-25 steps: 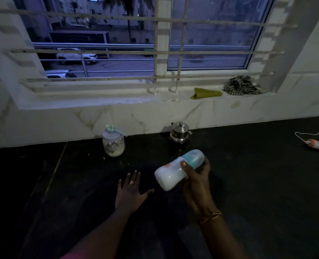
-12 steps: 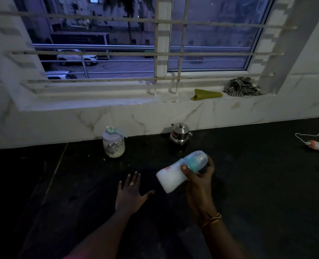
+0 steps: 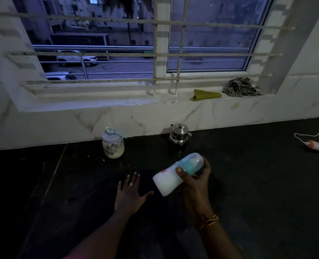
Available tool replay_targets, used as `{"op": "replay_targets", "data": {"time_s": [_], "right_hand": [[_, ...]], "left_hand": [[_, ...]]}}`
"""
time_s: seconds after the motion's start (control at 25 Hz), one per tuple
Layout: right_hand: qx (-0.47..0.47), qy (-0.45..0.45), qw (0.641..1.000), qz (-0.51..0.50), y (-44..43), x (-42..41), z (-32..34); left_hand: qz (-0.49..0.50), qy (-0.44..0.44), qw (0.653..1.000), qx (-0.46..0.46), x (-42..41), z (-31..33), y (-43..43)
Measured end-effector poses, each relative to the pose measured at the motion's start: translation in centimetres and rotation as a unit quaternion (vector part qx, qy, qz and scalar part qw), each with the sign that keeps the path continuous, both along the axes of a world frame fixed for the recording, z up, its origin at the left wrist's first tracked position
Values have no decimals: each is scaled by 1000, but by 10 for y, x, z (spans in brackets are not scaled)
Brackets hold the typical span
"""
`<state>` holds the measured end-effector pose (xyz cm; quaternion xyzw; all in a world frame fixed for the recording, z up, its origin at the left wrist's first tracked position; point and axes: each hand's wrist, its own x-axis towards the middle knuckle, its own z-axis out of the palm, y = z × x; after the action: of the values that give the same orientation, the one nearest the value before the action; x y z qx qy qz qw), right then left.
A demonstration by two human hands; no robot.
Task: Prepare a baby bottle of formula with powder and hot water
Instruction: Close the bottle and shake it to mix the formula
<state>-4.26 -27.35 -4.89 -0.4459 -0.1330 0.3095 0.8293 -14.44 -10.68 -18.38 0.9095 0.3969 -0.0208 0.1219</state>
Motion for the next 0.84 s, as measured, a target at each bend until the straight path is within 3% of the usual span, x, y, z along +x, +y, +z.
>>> {"op": "replay_targets", "data": {"time_s": [0.16, 0.36, 0.56, 0.76, 0.84], "right_hand": [[48, 64, 995, -55, -2, 12, 9], [-24, -9, 1000, -12, -5, 4, 5], [32, 51, 996, -67, -5, 14, 9], [-52, -56, 997, 1, -5, 7, 5], [-40, -42, 998, -14, -6, 10, 8]], "left_hand": [[9, 7, 1000, 8, 1, -1, 0], [4, 3, 1000, 10, 0, -2, -1], [12, -1, 1000, 17, 1, -2, -1], [6, -13, 1000, 0, 0, -2, 0], [9, -16, 1000, -3, 0, -2, 0]]}}
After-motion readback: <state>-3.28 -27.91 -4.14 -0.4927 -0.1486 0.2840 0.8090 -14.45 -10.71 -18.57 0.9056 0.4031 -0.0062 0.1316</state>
